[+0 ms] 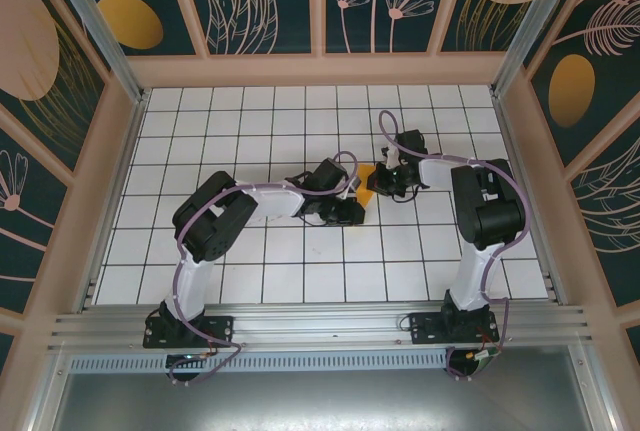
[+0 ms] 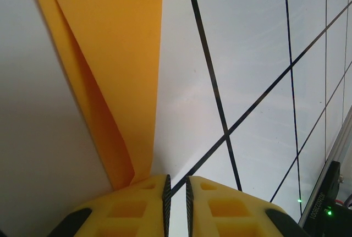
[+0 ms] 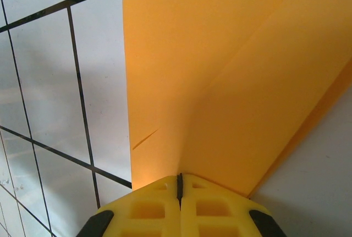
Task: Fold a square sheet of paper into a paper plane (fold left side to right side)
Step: Fold the wing for the fifth time at the center of the table.
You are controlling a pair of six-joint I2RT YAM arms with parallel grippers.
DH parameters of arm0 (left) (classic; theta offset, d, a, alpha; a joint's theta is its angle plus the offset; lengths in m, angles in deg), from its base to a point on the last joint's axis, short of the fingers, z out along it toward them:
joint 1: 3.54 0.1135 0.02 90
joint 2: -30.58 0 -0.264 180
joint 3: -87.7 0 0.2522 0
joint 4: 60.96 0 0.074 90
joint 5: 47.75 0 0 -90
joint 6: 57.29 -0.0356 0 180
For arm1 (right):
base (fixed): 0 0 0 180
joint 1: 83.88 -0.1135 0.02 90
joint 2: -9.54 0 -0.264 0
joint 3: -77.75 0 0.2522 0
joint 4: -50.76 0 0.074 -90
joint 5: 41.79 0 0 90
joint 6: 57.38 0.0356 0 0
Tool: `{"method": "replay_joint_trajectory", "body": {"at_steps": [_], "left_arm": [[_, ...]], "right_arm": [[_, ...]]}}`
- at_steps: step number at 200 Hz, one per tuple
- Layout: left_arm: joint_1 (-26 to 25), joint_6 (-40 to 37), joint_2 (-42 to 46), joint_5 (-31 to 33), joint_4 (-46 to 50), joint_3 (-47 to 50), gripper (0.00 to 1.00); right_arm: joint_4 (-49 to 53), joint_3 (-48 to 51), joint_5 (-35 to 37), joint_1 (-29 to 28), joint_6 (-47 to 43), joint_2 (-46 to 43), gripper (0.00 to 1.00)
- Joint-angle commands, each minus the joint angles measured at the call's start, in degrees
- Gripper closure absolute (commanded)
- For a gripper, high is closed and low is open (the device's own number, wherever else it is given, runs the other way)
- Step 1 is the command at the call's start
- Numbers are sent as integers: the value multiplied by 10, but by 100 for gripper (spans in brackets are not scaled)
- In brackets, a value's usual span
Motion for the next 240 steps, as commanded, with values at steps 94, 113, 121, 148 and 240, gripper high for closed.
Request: {"method": "replay_joint_trajectory", "body": {"at_steps": [94, 113, 121, 148, 240], "left_arm": [[-21, 23, 25, -23, 8, 77, 83], [-21, 28, 34, -29, 2, 86, 83], [-20, 30, 41, -41, -7, 89, 83], [-8, 40, 78, -55, -24, 80, 84], [24, -10, 1, -65, 36, -41, 83]], "right_arm": [[31, -6, 32, -5, -8, 35, 100], [30, -7, 31, -5, -7, 36, 100], [31, -7, 30, -5, -8, 37, 100], [33, -9, 30, -5, -9, 36, 100], [32, -11, 26, -6, -10, 40, 100]]}}
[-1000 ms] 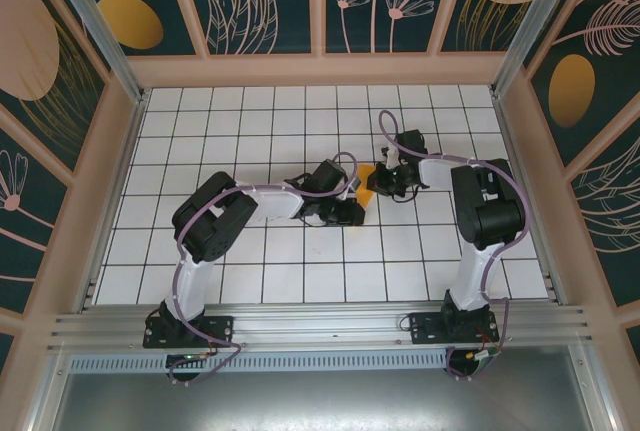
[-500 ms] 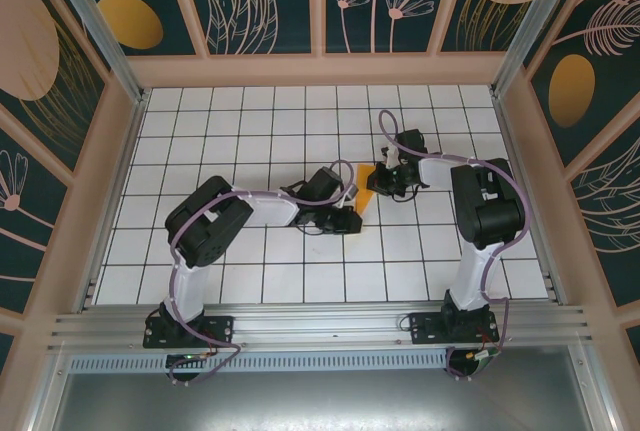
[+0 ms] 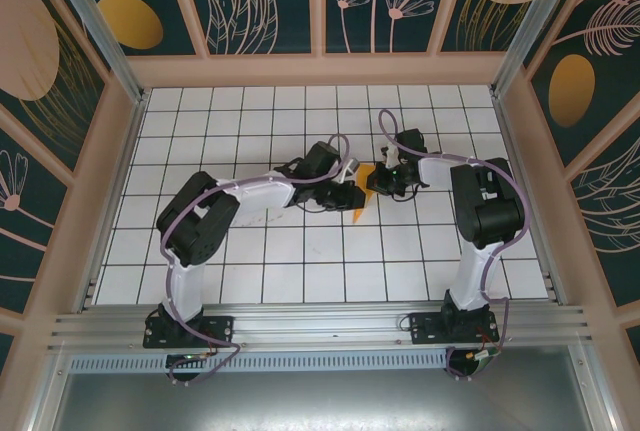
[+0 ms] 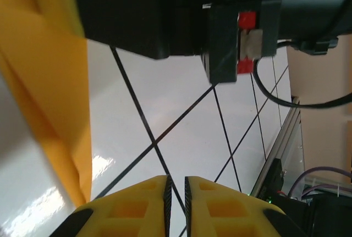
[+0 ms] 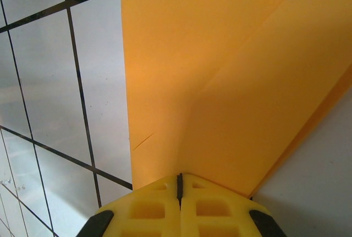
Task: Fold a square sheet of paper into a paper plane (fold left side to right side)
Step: Fold the wing for the fifth time at the center of the table.
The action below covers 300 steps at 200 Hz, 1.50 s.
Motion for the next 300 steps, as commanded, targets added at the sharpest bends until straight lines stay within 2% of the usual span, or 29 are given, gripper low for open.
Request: {"method": "replay_joint_trajectory", "body": {"at_steps": [1, 40, 125, 205, 243, 266, 287, 300], "left_arm": [[-3, -19, -44, -14, 30, -16, 83], [-4, -22, -71, -14, 29, -22, 83], [-12, -33, -63, 10, 45, 19, 83], [-28, -19, -25, -1, 20, 75, 83], [-24, -14, 26, 4, -10, 97, 83], [-4, -7, 77, 21, -39, 110, 80], [26, -9, 129, 65, -53, 130, 67], [47, -12, 157, 96, -62, 144, 66]], "right_arm": [[22, -2, 29, -7, -9, 33, 100], [26, -1, 30, -7, -10, 33, 100], [32, -7, 38, -7, -13, 35, 100], [32, -17, 38, -7, -14, 39, 100], [11, -38, 24, -7, -13, 13, 100], [15, -60, 56, -7, -20, -34, 87], [30, -63, 113, -7, -23, -86, 70], [35, -49, 145, -8, -16, -120, 64]]}}
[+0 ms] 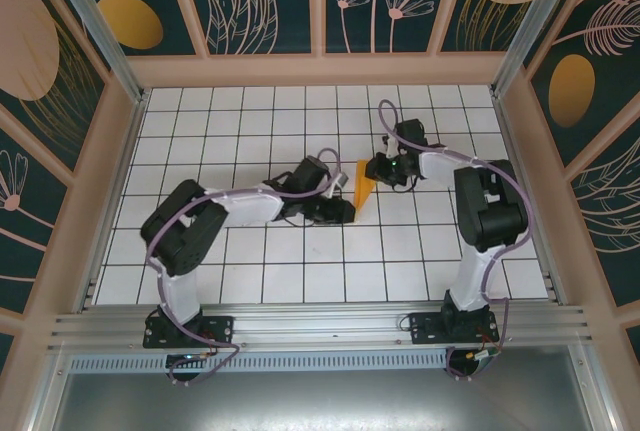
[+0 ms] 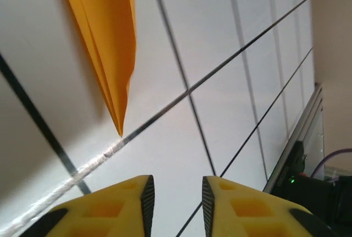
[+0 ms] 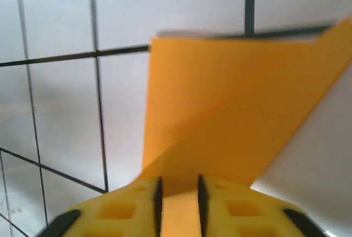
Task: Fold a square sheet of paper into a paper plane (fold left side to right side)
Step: Fold the wing for the fifth time at the center of the table, then turn over the paper plane at the center of the table.
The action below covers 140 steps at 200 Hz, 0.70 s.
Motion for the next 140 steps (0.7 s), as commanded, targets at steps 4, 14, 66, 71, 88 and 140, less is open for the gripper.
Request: {"method": "replay_joint_trajectory", "body": {"at_steps": [4, 14, 66, 71, 88, 140], "left_arm": [[44, -4, 70, 69, -40, 22, 66], [56, -5, 83, 98, -41, 26, 61], [74, -4, 120, 203, -68, 25, 49], [74, -4, 122, 209, -68, 24, 49], [74, -10, 128, 217, -68, 24, 48], [74, -27, 161, 256, -39, 33, 46]], "right_arm": [[15, -5, 87, -5, 4, -95, 62], [19, 12, 113, -10, 16, -116, 59], [14, 91, 220, -70, 97, -164, 40], [7, 99, 222, -73, 105, -166, 40], [-17, 118, 202, -78, 123, -158, 39], [-35, 115, 170, -90, 138, -101, 61]]}}
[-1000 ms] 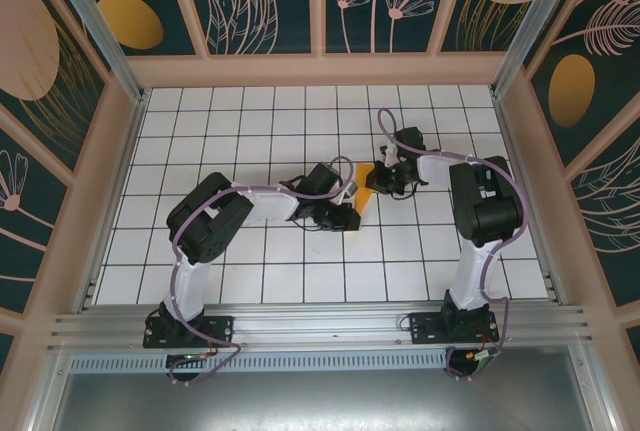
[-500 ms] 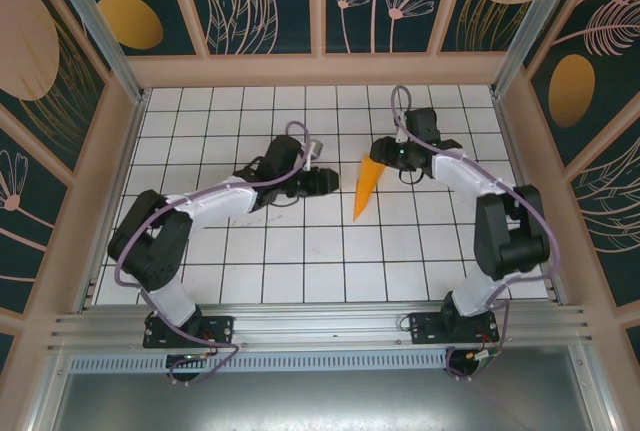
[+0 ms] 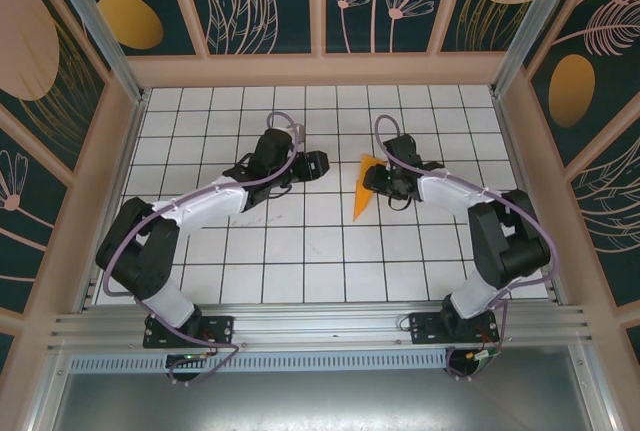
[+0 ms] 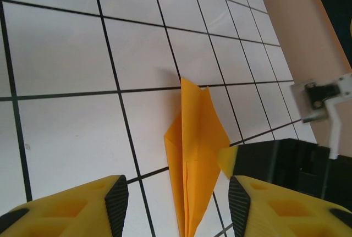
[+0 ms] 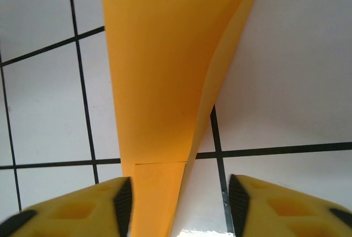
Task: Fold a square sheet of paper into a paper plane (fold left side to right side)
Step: Turn over the paper plane at the center of the table.
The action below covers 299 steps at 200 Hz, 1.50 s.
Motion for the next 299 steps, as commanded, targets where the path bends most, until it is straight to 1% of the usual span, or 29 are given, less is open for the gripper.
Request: {"method": "replay_joint_trajectory", "body": {"at_steps": [1, 17, 21, 22, 31, 37, 56, 72, 94, 125, 140, 152, 172, 189, 209, 226, 241, 258, 281, 299], "left_arm": [[1, -19, 34, 35, 12, 9, 46], [0, -23, 46, 49, 18, 13, 46], [0, -24, 49, 53, 20, 13, 46], [0, -24, 50, 53, 20, 13, 46], [1, -27, 56, 62, 25, 13, 46], [0, -29, 61, 68, 28, 13, 46], [1, -38, 77, 87, 35, 13, 45], [0, -42, 90, 103, 38, 15, 44], [1, -44, 110, 121, 35, 21, 41], [0, -47, 124, 132, 34, 22, 39], [0, -47, 123, 128, 37, 22, 38], [1, -46, 121, 124, 39, 22, 38], [0, -44, 121, 121, 40, 22, 38], [0, -44, 124, 126, 42, 22, 37], [0, -47, 132, 140, 45, 23, 32], [0, -48, 147, 153, 38, 44, 25], [1, -51, 163, 169, 28, 57, 17], [0, -56, 178, 185, 19, 67, 12], [0, -58, 190, 194, 19, 72, 10], [0, -59, 194, 195, 20, 77, 10]], "right_arm": [[-24, 3, -17, -5, 15, 22, 62], [-22, -6, -25, -7, 13, 28, 78], [-21, -9, -25, -8, 11, 27, 84], [-21, -9, -25, -8, 11, 27, 84], [-21, -14, -29, -12, 3, 21, 95], [-23, -18, -32, -15, -3, 15, 100], [-33, -30, -72, -27, -29, -6, 100], [-69, -20, -149, -26, -30, -24, 100], [-118, 9, -222, -23, -7, -33, 100], [-178, 67, -266, -7, 20, 3, 100], [-191, 84, -267, 4, 23, 19, 100], [-182, 89, -249, 9, 14, 21, 96], [-149, 86, -209, 12, -8, 9, 86], [-112, 80, -177, 13, -26, -10, 73], [-34, 58, -106, 11, -57, -38, 63], [47, 26, -24, -1, -83, -72, 57], [96, -7, 18, -26, -100, -88, 55], [125, -27, 21, -65, -101, -87, 52], [131, -32, 15, -107, -83, -62, 49], [123, -33, 12, -121, -80, -34, 49]]}}
